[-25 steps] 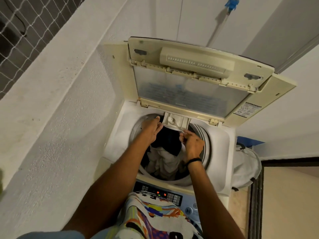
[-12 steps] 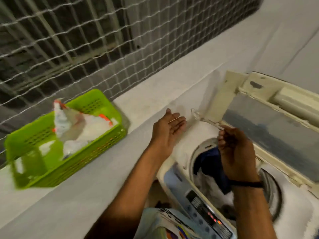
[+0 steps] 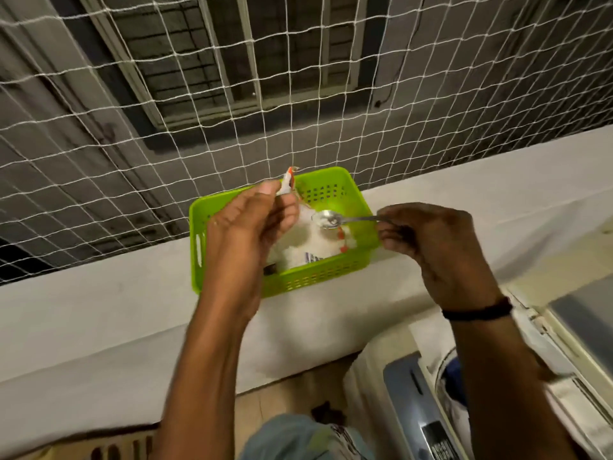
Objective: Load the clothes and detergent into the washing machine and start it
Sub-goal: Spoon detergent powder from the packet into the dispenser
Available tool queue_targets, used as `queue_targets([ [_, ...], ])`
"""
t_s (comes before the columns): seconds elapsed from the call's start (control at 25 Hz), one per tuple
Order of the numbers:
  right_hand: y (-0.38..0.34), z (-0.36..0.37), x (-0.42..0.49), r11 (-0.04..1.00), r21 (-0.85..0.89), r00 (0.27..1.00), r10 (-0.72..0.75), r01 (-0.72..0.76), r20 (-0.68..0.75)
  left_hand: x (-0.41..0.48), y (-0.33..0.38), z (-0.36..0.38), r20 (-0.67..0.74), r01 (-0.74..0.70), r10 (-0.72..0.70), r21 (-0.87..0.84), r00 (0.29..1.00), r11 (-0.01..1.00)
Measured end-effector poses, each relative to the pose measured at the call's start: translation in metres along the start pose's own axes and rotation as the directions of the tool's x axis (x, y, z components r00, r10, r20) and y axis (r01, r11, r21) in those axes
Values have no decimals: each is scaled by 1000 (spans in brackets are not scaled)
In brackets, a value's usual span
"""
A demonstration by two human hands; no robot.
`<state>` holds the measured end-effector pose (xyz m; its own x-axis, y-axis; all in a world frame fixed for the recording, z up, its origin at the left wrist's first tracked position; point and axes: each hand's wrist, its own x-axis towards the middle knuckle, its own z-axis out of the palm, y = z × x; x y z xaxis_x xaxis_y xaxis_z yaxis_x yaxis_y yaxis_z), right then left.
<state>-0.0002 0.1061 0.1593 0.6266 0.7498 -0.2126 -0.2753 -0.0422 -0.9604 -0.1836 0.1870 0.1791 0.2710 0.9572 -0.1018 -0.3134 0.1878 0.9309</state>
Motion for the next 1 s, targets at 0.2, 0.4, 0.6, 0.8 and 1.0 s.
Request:
queue_targets([
  [0.2,20,47,25,764,-623,982,-183,168,41,29,-14,-31,-77,-50,89,417,993,908],
  [0.4,33,72,53,528,-824,965,-249,207,83,44,-21,-37,-58,104,-86,519,995,848],
  [0.6,31,84,65,676,-737,991,75,32,112,40,-16,-25,9,253,-275,366,961,896],
  [0.8,25,74,60,826,-563,993,93,-35,75,47,-22,-29,-2,199,-224,470,975,860],
  [1.0,11,44,52,923,-363,991,137,-127,0,56,-36,-33,85,-47,-19,709,996,704],
])
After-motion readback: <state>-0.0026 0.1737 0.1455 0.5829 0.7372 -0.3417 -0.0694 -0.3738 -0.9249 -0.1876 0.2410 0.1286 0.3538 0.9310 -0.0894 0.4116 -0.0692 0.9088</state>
